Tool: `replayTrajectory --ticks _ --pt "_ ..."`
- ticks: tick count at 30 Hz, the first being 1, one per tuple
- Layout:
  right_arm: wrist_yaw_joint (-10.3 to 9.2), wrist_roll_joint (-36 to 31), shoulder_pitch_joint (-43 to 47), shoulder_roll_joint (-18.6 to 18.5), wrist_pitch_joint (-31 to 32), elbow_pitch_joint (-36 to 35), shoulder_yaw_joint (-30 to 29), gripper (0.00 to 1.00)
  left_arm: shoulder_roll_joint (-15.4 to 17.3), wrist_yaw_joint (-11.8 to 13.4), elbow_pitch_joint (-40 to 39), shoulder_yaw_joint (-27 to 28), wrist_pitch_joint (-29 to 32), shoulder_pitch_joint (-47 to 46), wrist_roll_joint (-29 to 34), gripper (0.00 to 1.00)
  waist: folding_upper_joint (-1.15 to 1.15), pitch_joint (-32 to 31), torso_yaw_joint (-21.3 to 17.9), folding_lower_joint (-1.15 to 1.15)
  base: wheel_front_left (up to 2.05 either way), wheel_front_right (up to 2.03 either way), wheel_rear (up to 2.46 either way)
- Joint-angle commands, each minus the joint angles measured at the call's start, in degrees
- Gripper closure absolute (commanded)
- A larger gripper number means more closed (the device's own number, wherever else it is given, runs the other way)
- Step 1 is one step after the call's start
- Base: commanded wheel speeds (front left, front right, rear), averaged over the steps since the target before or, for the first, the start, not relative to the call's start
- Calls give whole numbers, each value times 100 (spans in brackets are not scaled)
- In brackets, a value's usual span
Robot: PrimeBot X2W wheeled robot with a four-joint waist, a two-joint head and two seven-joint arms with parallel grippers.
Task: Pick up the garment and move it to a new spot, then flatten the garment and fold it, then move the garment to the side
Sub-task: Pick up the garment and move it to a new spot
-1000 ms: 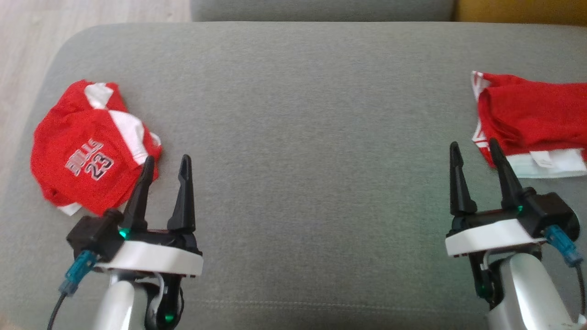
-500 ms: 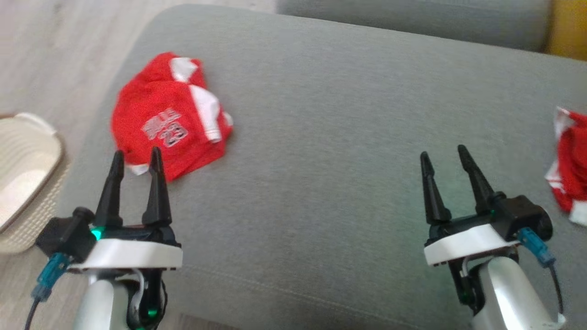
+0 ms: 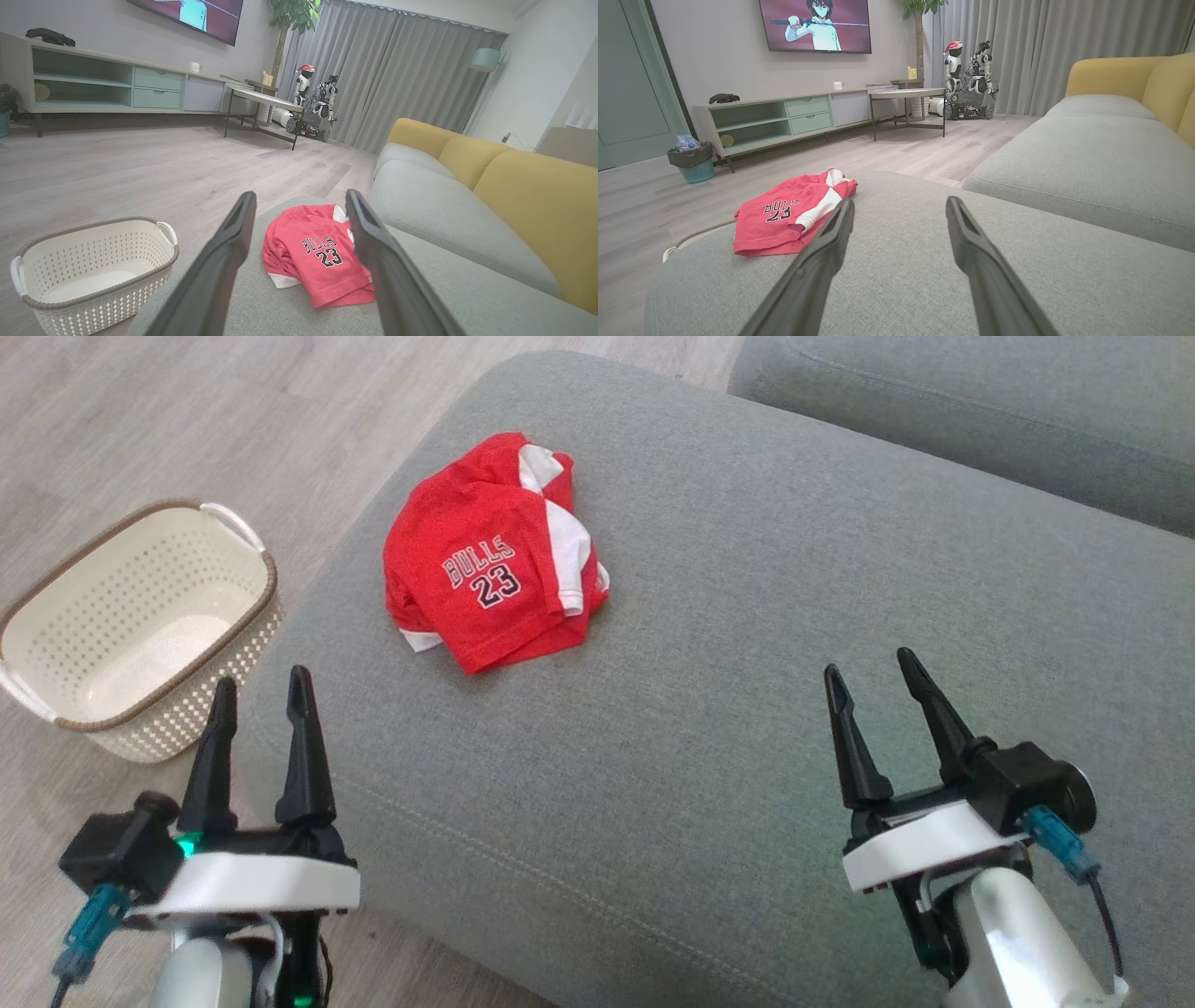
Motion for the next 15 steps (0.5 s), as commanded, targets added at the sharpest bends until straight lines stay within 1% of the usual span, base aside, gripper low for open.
replayTrajectory --ticks 1,7,11,15 --pt "37 9 -89 10 -62 -138 138 0 44 22 -232 189 -31 -139 -38 0 0 -18 42 0 0 0 0" --pt "37 30 -125 13 -62 -157 144 0 44 67 -254 239 -31 -162 -72 0 0 15 -33 0 0 0 0" --pt "37 50 -122 14 -62 -269 99 0 44 84 -289 356 -31 -221 -131 0 0 89 -183 0 0 0 0" --pt "37 17 -157 15 -62 -296 63 0 44 50 -246 533 -31 -333 -144 0 0 226 -365 0 0 0 0"
